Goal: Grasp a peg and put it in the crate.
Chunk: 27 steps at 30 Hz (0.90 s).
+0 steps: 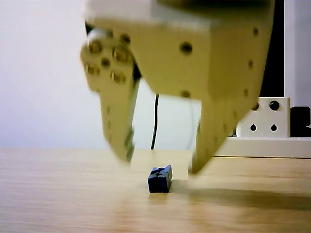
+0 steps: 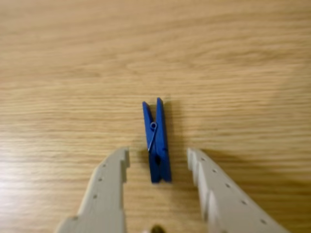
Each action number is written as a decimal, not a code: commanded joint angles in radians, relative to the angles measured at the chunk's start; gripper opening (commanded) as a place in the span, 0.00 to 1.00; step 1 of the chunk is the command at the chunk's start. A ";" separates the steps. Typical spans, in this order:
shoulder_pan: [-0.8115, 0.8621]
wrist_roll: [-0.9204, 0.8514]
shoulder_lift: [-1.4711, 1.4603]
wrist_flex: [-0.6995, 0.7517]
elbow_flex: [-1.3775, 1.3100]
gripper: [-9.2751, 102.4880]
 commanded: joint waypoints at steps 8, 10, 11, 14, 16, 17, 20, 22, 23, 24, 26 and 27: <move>0.003 -0.092 0.003 -0.018 -0.054 0.24; 0.003 -0.109 0.005 -0.018 -0.035 0.16; 0.003 -0.109 0.009 -0.018 -0.025 0.10; -0.011 -0.112 0.028 -0.032 0.021 0.07; -0.020 -0.112 0.077 -0.035 0.052 0.10; -0.021 -0.107 0.118 -0.038 0.069 0.09; -0.018 -0.097 0.258 -0.094 0.120 0.07; 0.002 -0.097 0.357 -0.163 0.186 0.08; 0.015 -0.097 0.397 -0.204 0.224 0.08; 0.034 -0.097 0.433 -0.245 0.258 0.08; 0.100 -0.095 0.499 -0.339 0.325 0.08; 0.144 -0.095 0.518 -0.385 0.351 0.08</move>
